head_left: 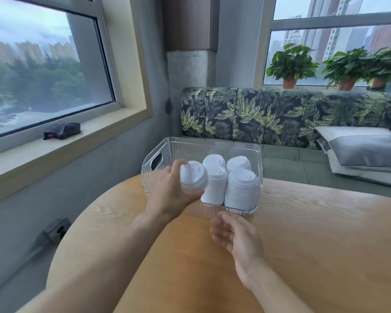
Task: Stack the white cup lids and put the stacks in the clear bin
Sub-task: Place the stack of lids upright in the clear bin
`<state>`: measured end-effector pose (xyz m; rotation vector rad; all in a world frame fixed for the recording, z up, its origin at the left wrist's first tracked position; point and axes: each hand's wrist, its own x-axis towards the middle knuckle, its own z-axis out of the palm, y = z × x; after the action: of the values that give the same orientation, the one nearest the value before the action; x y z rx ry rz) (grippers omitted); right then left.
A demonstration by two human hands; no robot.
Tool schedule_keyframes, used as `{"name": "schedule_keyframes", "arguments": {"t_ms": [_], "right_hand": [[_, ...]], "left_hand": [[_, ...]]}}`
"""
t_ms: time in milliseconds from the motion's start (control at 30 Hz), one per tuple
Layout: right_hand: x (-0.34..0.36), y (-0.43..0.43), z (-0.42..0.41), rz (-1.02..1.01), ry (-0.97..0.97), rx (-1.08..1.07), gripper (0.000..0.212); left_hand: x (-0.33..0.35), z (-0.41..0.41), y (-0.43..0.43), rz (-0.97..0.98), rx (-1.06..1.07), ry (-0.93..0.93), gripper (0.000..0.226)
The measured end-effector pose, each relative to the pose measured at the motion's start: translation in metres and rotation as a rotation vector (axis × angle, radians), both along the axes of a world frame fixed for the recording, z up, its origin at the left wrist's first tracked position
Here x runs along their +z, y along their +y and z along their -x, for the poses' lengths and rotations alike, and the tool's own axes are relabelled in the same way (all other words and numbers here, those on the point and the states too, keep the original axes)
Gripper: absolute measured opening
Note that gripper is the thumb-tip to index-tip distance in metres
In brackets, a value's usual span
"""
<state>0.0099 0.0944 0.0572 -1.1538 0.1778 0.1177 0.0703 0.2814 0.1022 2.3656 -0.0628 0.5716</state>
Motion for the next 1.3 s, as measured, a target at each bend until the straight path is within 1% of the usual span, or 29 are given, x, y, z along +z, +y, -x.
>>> {"name": "schedule_keyframes", "arguments": {"t_ms": [67,167,267,367,467,567,700,967,1100,1167,1233,1300], "right_hand": [[-0.010,0.005,-0.010,0.091,-0.013,-0.022,0.017],[-0.027,0.012,-0.022,0.226,-0.075,-0.005,0.017],[-0.040,0.017,-0.029,0.277,-0.125,0.030,0.017],[-0.047,0.020,-0.038,0.322,-0.190,0.039,0.019],[-0.048,0.020,-0.047,0.312,-0.219,0.018,0.020],[-0.048,0.017,-0.053,0.282,-0.217,0.005,0.020],[-0.047,0.016,-0.056,0.267,-0.217,0.010,0.021],[-0.052,0.018,-0.057,0.245,-0.201,-0.022,0.021],[-0.054,0.018,-0.057,0.262,-0.212,-0.031,0.023],[-0.055,0.018,-0.058,0.277,-0.215,-0.032,0.023],[-0.055,0.018,-0.058,0.288,-0.211,-0.033,0.021],[-0.054,0.017,-0.056,0.311,-0.209,-0.044,0.019]], "left_hand": [[0.007,-0.027,0.009,-0.015,0.056,0.092,0.075],[0.009,-0.064,0.016,-0.111,0.145,0.220,0.069],[0.003,-0.096,0.014,-0.172,0.174,0.275,0.069],[-0.012,-0.123,0.010,-0.190,0.158,0.327,0.065],[-0.026,-0.144,0.010,-0.209,0.128,0.384,0.067],[-0.036,-0.157,0.008,-0.221,0.114,0.421,0.076],[-0.043,-0.168,0.004,-0.209,0.090,0.440,0.072],[-0.058,-0.170,0.005,-0.305,0.101,0.456,0.073],[-0.054,-0.166,0.008,-0.286,0.043,0.459,0.079],[-0.050,-0.163,0.010,-0.279,0.026,0.446,0.070],[-0.045,-0.157,0.010,-0.290,0.035,0.367,0.050],[-0.037,-0.147,0.009,-0.308,0.075,0.241,0.027]]}}
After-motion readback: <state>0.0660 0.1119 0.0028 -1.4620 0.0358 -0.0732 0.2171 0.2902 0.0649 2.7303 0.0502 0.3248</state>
